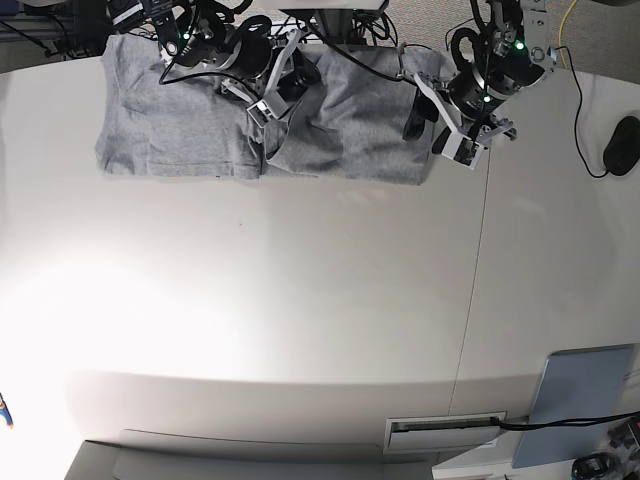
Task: Fold the T-shirt properly
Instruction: 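Fold the shirt end with the right gripper toward the left gripper, then release the right gripper and regrasp the bundle's end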
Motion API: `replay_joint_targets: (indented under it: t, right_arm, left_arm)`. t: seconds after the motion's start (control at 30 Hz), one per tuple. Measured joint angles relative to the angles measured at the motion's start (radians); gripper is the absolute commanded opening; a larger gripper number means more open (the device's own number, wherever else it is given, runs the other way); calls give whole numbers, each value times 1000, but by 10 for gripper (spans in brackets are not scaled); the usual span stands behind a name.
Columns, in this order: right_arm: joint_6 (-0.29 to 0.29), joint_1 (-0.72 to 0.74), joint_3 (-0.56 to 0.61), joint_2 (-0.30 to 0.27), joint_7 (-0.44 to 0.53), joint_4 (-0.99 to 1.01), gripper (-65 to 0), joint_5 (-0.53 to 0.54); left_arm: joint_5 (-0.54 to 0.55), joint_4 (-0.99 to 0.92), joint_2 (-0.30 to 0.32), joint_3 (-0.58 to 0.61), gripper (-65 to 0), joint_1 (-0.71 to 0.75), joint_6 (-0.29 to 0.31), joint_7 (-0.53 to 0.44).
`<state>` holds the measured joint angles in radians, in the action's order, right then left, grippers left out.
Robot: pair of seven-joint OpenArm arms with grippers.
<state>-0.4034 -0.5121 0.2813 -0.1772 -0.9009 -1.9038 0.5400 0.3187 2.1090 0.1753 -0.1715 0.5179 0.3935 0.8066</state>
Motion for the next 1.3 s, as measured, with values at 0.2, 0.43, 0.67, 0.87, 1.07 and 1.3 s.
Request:
replay_joint_targets:
  t: [0.2, 0.43, 0.67, 0.87, 1.07, 1.3]
  right_arm:
    - [-6, 2, -59, -8, -101, -156, -650, 7]
    - [-8, -1, -194, -19, -238, -207, -650, 10]
    - [-95, 0, -258, -19, -287, -207, -650, 37]
    - [-275, -1, -258, -19, -286, -207, -650, 59]
    - [-278, -1, -258, -19, -285, -207, -501, 59]
    - [-278, -1, -287, -19, -285, -207, -490, 51]
  left_arm:
    - [0, 0, 0, 0, -380, 0, 0, 0]
    - [0, 0, 0, 0, -380, 0, 0, 0]
    - [0, 0, 0, 0, -380, 0, 0, 0]
    - [0, 0, 0, 0, -380, 0, 0, 0]
    - [0, 0, 0, 0, -380, 0, 0, 0]
    - [-15, 0, 0, 0, -380, 0, 0, 0]
